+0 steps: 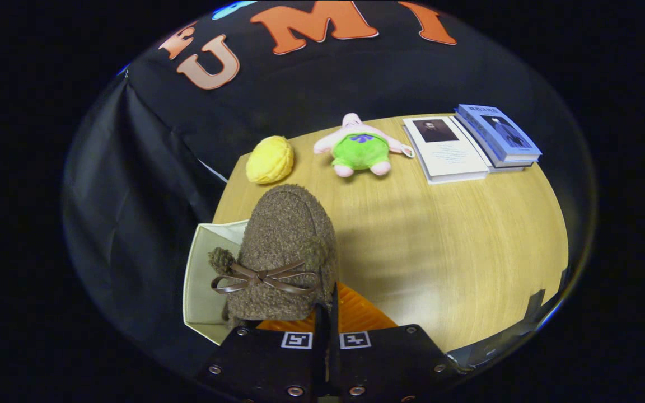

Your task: Open the storage box then place both shoes into the box .Put the left shoe in first, then the right shoe, with the right side of both shoes facing outward in a uniform manner.

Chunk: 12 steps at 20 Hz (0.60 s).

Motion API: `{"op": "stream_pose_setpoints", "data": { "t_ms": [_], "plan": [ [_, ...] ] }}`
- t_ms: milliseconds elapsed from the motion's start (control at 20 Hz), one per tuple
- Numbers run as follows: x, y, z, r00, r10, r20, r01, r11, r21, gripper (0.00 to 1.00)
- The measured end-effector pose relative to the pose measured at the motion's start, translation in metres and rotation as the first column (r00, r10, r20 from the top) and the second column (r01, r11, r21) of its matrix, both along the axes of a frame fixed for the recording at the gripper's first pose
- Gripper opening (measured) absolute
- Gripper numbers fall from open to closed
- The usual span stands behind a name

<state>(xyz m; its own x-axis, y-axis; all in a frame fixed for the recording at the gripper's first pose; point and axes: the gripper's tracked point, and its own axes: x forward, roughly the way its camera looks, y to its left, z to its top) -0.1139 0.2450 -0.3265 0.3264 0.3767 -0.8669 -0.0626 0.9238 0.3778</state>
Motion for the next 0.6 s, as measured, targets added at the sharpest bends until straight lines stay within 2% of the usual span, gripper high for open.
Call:
{"op": "stream_pose_setpoints", "data": {
  "t_ms": [300, 600],
  "plan": [
    [-0.003, 0.087, 0.016, 0.999, 0.036, 0.002, -0.036, 0.998, 0.047, 0.03],
    [-0.014, 0.136, -0.014, 0.999, -0.012, -0.043, 0.013, 1.000, 0.022, 0.04]
  ]
}}
